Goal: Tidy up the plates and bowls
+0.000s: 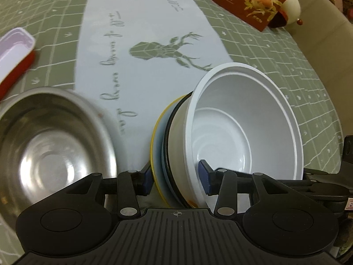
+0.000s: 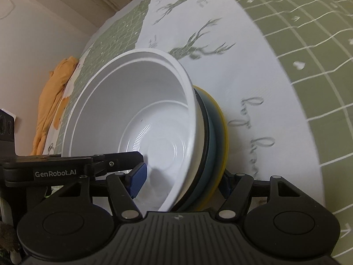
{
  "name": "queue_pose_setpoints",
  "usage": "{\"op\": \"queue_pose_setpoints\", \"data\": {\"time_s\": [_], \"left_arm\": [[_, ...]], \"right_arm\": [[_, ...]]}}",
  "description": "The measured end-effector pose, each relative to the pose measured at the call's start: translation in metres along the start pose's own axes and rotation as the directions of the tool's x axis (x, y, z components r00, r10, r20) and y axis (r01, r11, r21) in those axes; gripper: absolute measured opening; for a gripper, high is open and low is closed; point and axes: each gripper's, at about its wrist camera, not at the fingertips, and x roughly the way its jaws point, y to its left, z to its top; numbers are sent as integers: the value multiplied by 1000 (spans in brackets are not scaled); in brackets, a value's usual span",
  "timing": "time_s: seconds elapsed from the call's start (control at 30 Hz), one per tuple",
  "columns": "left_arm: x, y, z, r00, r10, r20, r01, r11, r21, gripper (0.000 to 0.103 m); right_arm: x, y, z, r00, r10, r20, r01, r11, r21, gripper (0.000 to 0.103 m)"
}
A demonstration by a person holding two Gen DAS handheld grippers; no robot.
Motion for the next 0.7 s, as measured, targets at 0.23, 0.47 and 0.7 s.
{"op": "queue_pose_setpoints", "data": {"time_s": [0.23,0.47,0.7], "left_arm": [[18,-18,10,999,-35,0,35,998,45,45],[24,-10,11,997,-73,-24,74,997,32,43],[31,-8,16,993,-110,-42,110,994,10,48]], "right_arm": [[-15,-18,6,996,-63,70,62,998,26,67],[-17,-13,2,985,-125,120,130,991,-31,67],[-16,-27,5,985,-96,141,92,995,37,68]]}}
